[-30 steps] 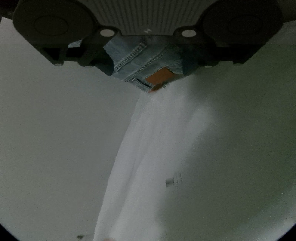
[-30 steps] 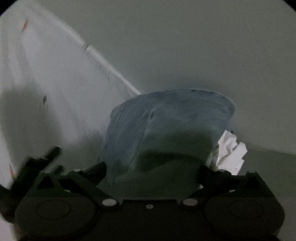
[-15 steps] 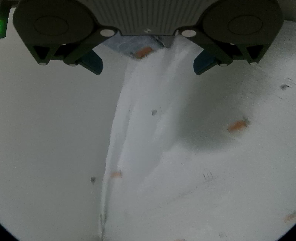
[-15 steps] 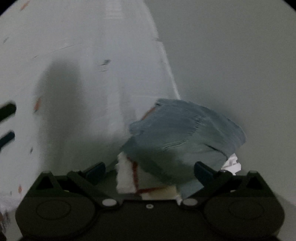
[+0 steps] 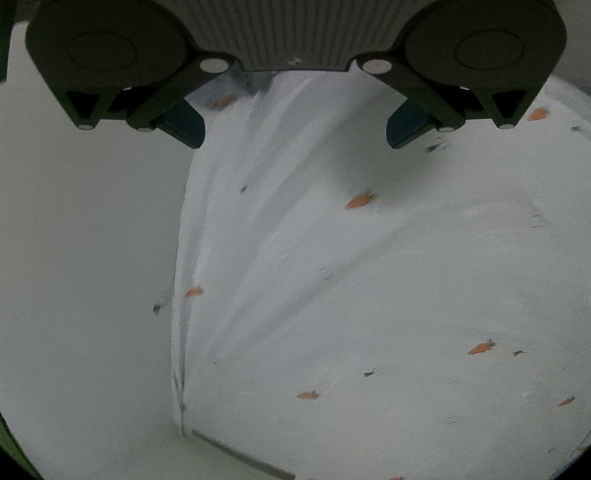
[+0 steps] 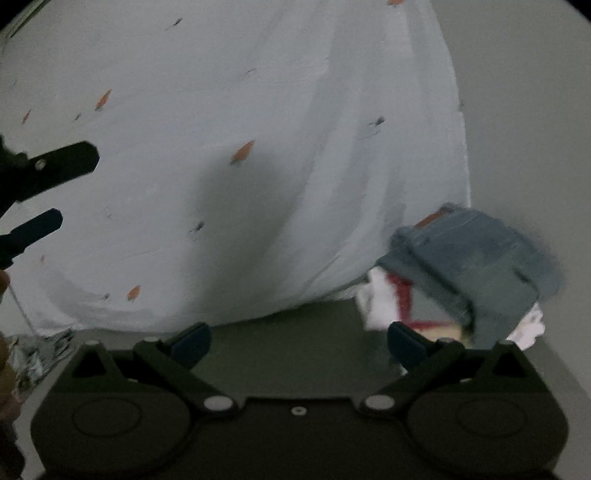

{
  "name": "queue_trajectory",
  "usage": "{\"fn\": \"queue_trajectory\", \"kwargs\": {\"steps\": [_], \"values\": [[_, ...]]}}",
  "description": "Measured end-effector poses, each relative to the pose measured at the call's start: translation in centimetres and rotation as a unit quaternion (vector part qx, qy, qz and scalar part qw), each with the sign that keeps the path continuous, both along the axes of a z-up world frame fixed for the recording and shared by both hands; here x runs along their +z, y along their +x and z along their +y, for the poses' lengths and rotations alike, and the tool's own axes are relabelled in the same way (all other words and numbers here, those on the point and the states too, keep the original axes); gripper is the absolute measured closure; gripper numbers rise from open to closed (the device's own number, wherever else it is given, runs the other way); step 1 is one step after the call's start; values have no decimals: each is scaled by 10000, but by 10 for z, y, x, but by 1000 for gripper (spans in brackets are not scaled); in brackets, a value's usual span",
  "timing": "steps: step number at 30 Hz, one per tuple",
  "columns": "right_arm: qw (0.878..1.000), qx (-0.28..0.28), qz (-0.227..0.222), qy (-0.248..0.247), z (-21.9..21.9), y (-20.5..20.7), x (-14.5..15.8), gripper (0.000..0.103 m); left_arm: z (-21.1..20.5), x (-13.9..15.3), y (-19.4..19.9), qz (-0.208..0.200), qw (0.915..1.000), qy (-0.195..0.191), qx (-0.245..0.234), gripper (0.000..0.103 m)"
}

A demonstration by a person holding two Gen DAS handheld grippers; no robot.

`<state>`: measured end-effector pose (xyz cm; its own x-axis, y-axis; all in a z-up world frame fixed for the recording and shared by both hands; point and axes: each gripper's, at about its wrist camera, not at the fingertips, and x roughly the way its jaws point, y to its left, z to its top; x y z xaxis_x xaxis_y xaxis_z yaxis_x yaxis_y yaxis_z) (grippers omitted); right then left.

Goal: Fold clothes

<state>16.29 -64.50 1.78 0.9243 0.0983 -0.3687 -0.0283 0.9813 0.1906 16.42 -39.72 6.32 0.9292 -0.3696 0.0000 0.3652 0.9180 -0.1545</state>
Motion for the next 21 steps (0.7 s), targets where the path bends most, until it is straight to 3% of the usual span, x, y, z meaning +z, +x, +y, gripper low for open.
{"fn": "queue_trajectory", "kwargs": {"steps": [3,6,15,21], "values": [[9998,168,86,-11,40,-27,-1,0,32,-6,-29,129,9994,235,218,0],[9994,305,172,-59,77,-53,-5,0,68,-16,-56,579,9964,476,390,0],[9978,499,313,-303,166,-124,-15,0,164,-37,-130,1066,9883,667,860,0],[9961,578,584,-324,207,-167,-29,0,205,-49,-171,1344,9837,678,978,0]]}}
